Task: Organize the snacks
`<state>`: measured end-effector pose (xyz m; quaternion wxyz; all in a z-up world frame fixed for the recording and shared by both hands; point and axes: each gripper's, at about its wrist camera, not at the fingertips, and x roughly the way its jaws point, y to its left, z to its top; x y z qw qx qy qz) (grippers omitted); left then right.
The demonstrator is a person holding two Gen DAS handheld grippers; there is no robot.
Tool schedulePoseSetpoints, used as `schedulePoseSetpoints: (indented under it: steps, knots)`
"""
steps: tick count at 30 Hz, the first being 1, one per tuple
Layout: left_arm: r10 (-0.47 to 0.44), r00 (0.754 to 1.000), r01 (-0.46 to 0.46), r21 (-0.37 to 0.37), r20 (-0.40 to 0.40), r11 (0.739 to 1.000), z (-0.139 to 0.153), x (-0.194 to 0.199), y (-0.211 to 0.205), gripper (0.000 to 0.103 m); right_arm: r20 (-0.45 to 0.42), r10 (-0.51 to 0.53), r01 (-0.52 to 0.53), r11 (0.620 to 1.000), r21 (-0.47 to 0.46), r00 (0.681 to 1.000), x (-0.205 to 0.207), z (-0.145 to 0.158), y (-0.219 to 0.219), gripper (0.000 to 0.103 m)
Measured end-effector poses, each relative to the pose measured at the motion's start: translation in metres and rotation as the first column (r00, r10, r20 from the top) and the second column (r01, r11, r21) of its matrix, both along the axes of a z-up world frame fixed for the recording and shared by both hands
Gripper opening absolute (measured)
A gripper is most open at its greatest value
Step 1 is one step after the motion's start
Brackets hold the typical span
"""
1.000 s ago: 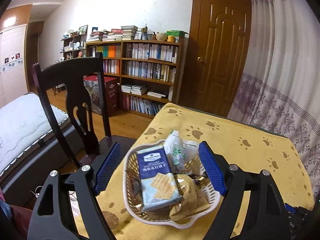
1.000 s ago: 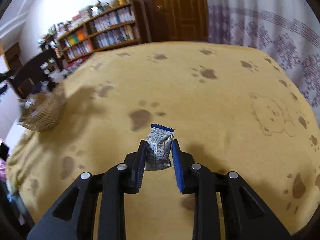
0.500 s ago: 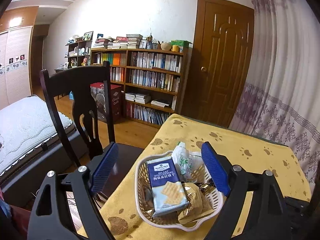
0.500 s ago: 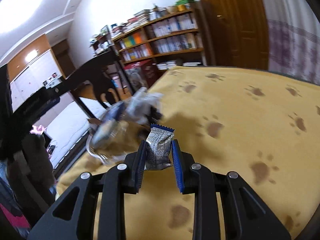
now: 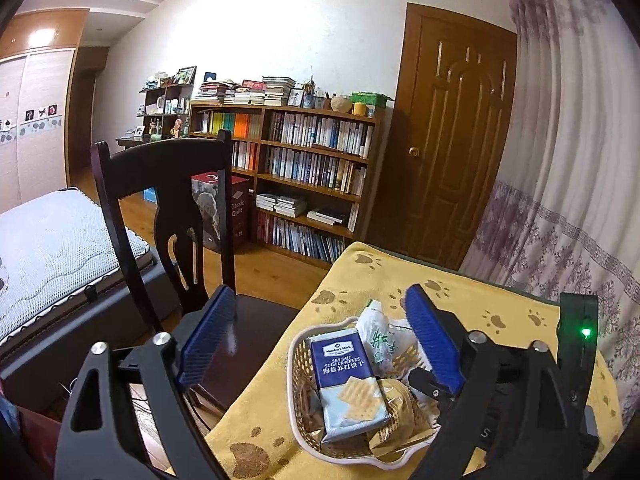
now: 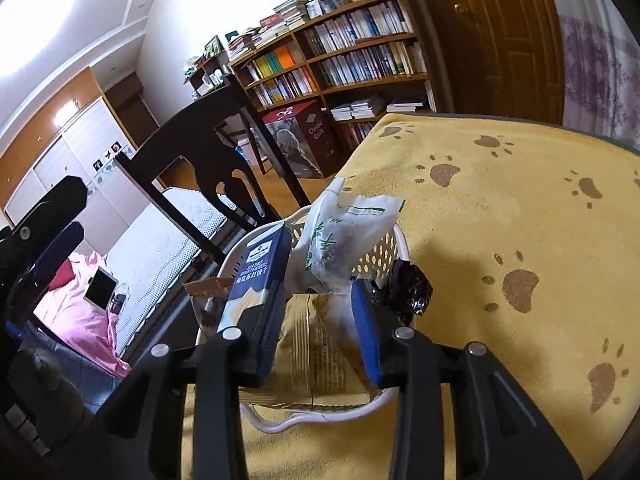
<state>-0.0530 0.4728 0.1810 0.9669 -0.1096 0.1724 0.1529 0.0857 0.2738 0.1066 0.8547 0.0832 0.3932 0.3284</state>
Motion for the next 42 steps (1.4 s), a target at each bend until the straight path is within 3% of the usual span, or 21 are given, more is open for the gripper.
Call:
schedulePoseSetpoints:
  steps: [9,13,17,19,24,28,34,42]
  knots:
    - [0.010,1.000,-0.010,0.008,0.000,1.000,0.001,-0.002,0.002,0.095,0.040,-0.039,0.040,0.999,-0.014,0.998,-0.018,-0.002,-0.027,0.036]
    - [0.016,1.000,-0.016,0.018,0.001,1.000,0.003,-0.002,-0.001,0.097,0.050,-0.102,0.103,0.994,-0.026,0.994,-0.028,-0.007,-0.048,0.052]
    - [0.021,1.000,-0.021,0.021,-0.003,1.000,0.003,-0.003,-0.002,0.099,0.070,-0.135,0.140,0.988,-0.066,0.988,-0.039,-0.010,-0.058,0.055]
    - [0.021,1.000,-0.021,0.023,-0.006,1.000,0.002,-0.003,-0.002,0.099,0.085,-0.141,0.148,0.986,-0.075,0.986,-0.044,-0.010,-0.061,0.069]
    - [0.023,1.000,-0.023,0.040,-0.006,0.999,0.003,-0.006,-0.004,0.100,0.162,-0.127,0.148,0.981,-0.128,0.979,-0.064,-0.005,-0.054,0.081]
    - [0.024,1.000,-0.025,0.074,0.003,0.997,0.004,-0.014,-0.006,0.100,0.228,-0.105,0.147,0.974,-0.173,0.968,-0.080,0.002,-0.048,0.088]
    - [0.031,0.999,-0.024,0.199,-0.030,0.980,-0.001,-0.023,-0.014,0.100,0.276,-0.106,0.161,0.970,-0.184,0.955,-0.095,0.012,-0.046,0.093]
    - [0.035,0.999,-0.029,0.193,-0.025,0.981,0.004,-0.029,-0.014,0.100,0.342,-0.111,0.190,0.960,-0.207,0.933,-0.116,0.025,-0.044,0.098]
